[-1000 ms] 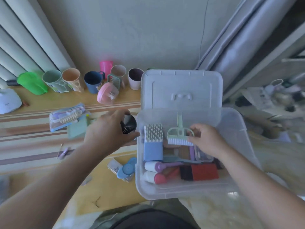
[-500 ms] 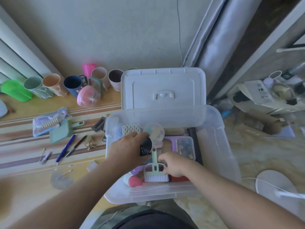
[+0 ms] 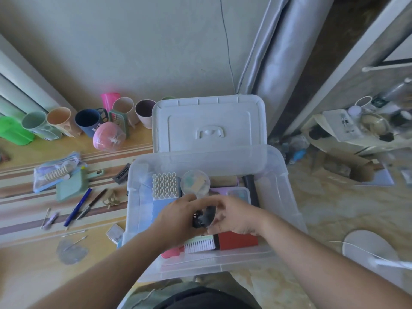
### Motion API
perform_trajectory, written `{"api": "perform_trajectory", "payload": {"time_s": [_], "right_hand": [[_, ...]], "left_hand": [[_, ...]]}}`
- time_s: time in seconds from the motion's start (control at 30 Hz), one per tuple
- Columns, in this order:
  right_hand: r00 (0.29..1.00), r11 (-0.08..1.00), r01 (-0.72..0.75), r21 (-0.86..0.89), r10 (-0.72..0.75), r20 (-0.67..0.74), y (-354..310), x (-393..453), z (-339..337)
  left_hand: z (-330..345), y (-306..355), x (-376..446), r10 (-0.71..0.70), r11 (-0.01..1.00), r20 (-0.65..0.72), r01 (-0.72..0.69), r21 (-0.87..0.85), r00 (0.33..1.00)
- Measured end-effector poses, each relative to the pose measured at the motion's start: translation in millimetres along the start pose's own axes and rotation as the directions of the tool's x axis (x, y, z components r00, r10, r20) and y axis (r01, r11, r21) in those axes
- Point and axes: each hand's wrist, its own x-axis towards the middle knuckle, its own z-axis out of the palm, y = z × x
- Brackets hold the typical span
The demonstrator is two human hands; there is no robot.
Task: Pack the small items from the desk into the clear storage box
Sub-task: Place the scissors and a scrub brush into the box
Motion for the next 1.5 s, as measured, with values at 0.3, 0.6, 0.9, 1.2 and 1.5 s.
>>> {"api": "perform_trajectory", "payload": {"time_s": [0.3,0.6,0.9,1.2,1.5], "right_hand": [[0.974,0.987,-0.046,0.155,0.079,-0.213,28.2,-8.1,6.2],[0.917,0.951,-0.276,-0.143,0.216,-0.335,44.2,5.3,-18.8],[0.978,0.986,-0.073,-0.152,0.041,-0.203,17.3,-1.8,18.9],[0.960,0.678,-0.071,-0.732,-0.153,-0.235,14.2,-11.5,32.4],[0.687,0.692,-0.371,-0.619,-0.244,-0.684,73.6,16.0,-50.3]], "left_hand": [[18.2,-5.4,-3.4,-0.091,0.995,0.047,0.093,-0.042,0.995],[23.3,-13.7,12.0,-0.252,0.966,0.048,0.248,0.072,0.967],[38.2,-18.6,-5.3,-0.253,0.966,0.087,0.256,-0.030,0.964],[57.2,-4.1,4.8,-0.125,0.988,-0.076,0.117,-0.096,0.989],[38.5,-22.2,4.5,-0.054,0.981,-0.155,0.081,0.175,0.986]]}}
